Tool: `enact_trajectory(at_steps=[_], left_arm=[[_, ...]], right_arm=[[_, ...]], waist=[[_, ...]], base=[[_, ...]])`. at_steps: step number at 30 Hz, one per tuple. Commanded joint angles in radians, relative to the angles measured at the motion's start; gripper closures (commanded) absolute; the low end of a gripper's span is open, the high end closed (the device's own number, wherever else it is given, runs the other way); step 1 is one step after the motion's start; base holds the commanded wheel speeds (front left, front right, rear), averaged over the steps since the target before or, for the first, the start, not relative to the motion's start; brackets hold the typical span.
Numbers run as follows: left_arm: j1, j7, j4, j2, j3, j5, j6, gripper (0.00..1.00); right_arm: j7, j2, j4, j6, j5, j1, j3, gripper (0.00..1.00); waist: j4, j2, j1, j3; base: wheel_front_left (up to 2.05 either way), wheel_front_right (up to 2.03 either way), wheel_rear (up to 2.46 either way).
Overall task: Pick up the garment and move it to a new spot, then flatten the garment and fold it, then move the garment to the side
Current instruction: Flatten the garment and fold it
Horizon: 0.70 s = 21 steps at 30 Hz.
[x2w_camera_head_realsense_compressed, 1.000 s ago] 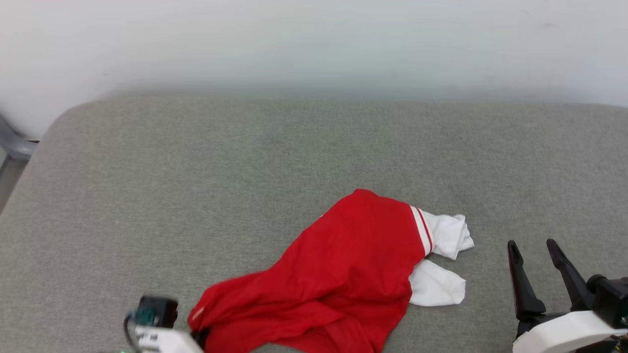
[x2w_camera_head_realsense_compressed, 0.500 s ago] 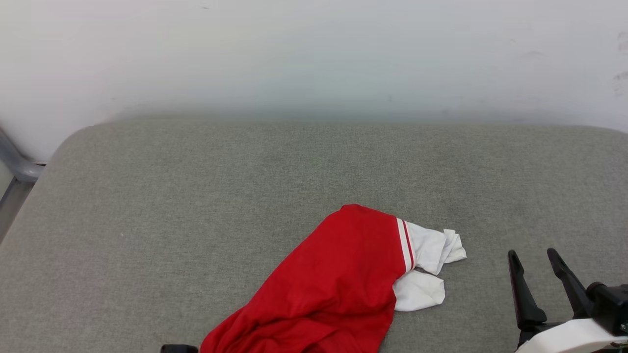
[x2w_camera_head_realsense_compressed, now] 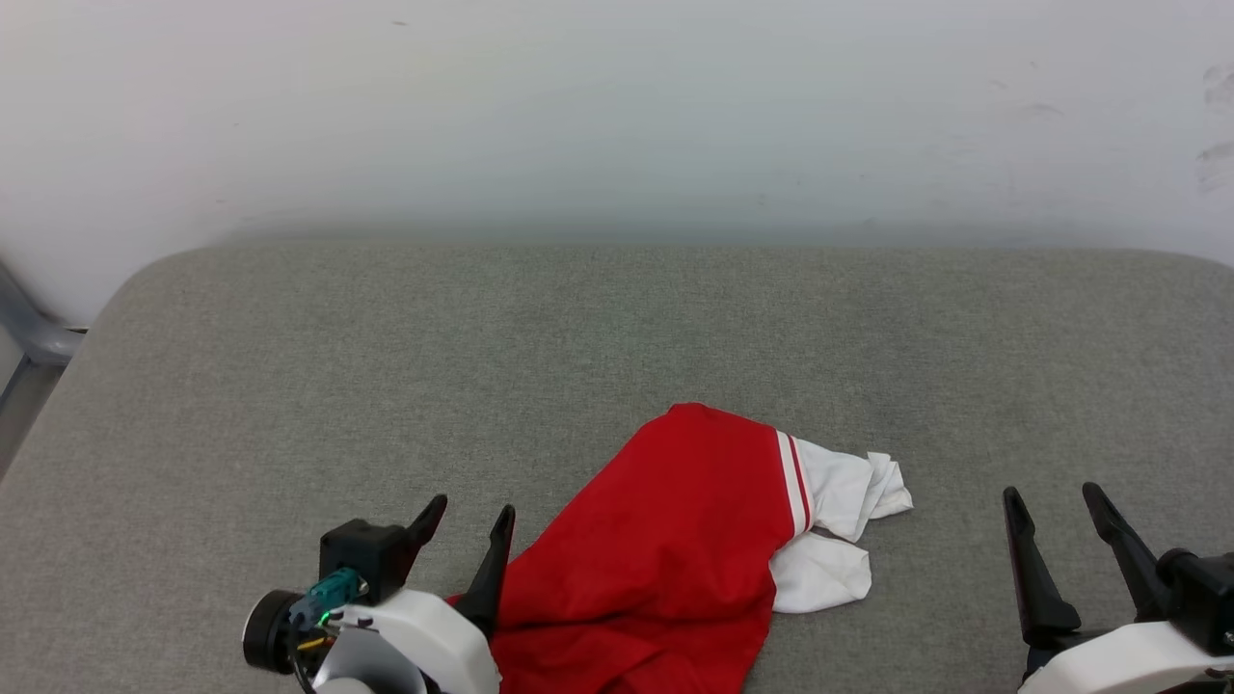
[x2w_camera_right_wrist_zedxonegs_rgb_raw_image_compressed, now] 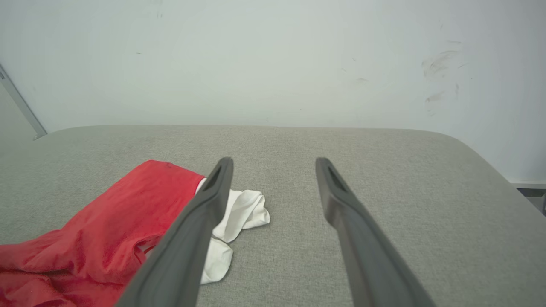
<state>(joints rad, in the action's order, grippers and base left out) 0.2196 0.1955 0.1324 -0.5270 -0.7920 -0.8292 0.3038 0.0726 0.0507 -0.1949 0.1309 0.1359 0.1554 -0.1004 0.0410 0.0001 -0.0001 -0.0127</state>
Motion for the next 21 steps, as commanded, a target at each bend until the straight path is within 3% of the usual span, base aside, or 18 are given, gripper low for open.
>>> enact_trajectory(at_steps=[1,9,21], left_arm=[[0.027,0.012,-0.008,0.007,0.003,0.018,0.006,0.00],[0.147,0.007,-0.004,0.042,-0.002,0.062,-0.016,0.00],[0.464,-0.264,0.122,0.116,-0.098,0.034,-0.227,0.00]], right_arm=[[0.006,-0.001,-0.008,0.000,-0.003,0.011,-0.002,0.00],[0.010,-0.001,-0.032,0.000,0.003,-0.017,0.007,0.00],[-0.016,-0.001,-0.021,0.000,0.012,-0.096,0.035,0.00]], waist=[[0.002,-0.0001,0.0001,0.002],[-0.019,-0.0001,0.0001,0.052],[-0.087,-0.0001,0.0001,0.197]], base=[[0.00,0.00,0.00],[0.00,0.00,0.00],[0.00,0.00,0.00]])
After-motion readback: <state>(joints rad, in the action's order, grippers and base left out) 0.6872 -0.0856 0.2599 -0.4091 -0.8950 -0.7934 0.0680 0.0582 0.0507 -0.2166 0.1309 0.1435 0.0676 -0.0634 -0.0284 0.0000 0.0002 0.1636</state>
